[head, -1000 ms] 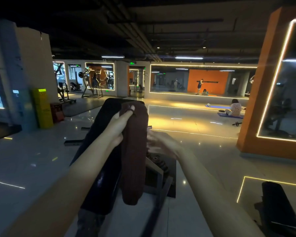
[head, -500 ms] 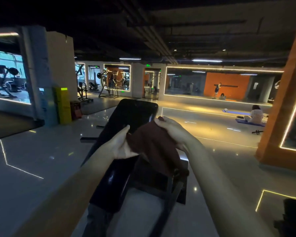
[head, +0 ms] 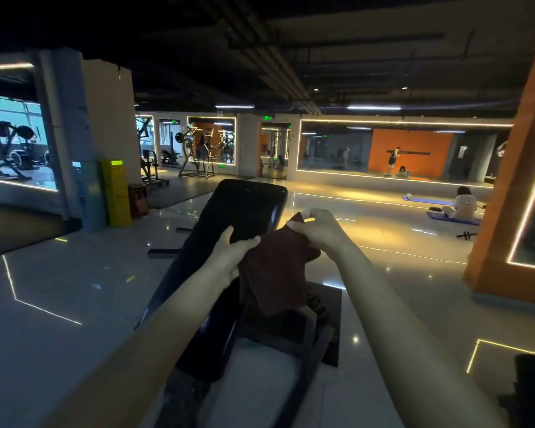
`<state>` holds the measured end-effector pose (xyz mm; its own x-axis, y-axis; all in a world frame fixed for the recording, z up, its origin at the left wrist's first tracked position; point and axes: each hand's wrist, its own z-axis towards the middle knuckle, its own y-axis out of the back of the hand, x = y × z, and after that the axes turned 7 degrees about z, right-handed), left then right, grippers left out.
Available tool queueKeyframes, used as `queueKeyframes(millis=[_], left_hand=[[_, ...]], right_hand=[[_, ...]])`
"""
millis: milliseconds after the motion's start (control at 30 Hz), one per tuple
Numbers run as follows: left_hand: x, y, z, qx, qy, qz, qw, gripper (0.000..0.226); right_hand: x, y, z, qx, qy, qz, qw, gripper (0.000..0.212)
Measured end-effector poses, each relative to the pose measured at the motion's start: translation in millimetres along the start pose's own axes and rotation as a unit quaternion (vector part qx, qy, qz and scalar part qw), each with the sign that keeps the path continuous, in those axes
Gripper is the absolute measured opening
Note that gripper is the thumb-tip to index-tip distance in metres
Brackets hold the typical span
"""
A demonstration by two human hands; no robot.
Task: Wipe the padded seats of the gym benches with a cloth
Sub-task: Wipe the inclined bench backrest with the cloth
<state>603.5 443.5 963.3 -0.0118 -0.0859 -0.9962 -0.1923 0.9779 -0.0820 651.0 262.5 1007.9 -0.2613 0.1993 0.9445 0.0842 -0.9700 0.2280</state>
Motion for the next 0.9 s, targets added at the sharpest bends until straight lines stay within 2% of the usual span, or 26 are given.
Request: queueKeyframes(millis=[67, 133, 200, 267, 367, 433, 500, 600, 667, 733, 900], left_hand=[[-6.2, 4.7, -3.0, -0.012, -0.061, 0.125, 0.990, 0.053], [-12.5, 11.1, -5.5, 0.002, -0.127, 0.237, 0.963, 0.031], [-16.3, 14.7, -8.6, 0.016, -0.169, 0.309, 0.936, 0.032], [-17.1, 16.3, -9.8, -0.005, -0.198, 0.351, 0.915, 0.041], [-13.7, 18.2, -11.4, -0.083, -0.262, 0.394, 0.877, 0.041], [-8.0, 21.7, -10.0, -0.127, -0.304, 0.419, 0.846, 0.035], [-3.7, 26.0, -8.6, -0.153, -0.324, 0.443, 0.822, 0.024], [0.9, 33.5, -3.0, -0.179, -0.323, 0.461, 0.807, 0.014], [3.6, 37.5, 3.5, -0.165, -0.328, 0.454, 0.812, 0.014], [2.7, 40.0, 8.9, -0.125, -0.330, 0.416, 0.838, 0.013], [5.5, 37.3, 20.2, -0.050, -0.272, 0.262, 0.924, 0.012]], right_hand=[[-7.0, 1.7, -0.7, -0.046, 0.030, -0.087, 0.995, 0.034], [-14.9, 0.7, -3.8, -0.059, 0.074, -0.128, 0.987, 0.037], [-24.0, -1.0, -4.6, -0.022, 0.117, -0.127, 0.985, 0.027], [-26.6, -1.9, -10.0, 0.033, 0.131, -0.114, 0.984, 0.019], [-30.5, -4.0, -13.2, 0.071, 0.132, -0.164, 0.975, 0.035], [-34.0, -9.0, -14.4, 0.053, 0.150, -0.177, 0.971, 0.031], [-37.6, -15.0, -13.9, 0.003, 0.195, -0.197, 0.961, 0.020], [-41.4, -22.6, -10.3, -0.068, 0.262, -0.290, 0.918, 0.018], [-42.3, -29.8, -8.9, -0.081, 0.307, -0.310, 0.896, 0.015], [-42.3, -39.5, -9.3, -0.080, 0.348, -0.310, 0.881, 0.015], [-52.5, -70.2, -18.9, -0.134, 0.354, -0.165, 0.911, 0.026]])
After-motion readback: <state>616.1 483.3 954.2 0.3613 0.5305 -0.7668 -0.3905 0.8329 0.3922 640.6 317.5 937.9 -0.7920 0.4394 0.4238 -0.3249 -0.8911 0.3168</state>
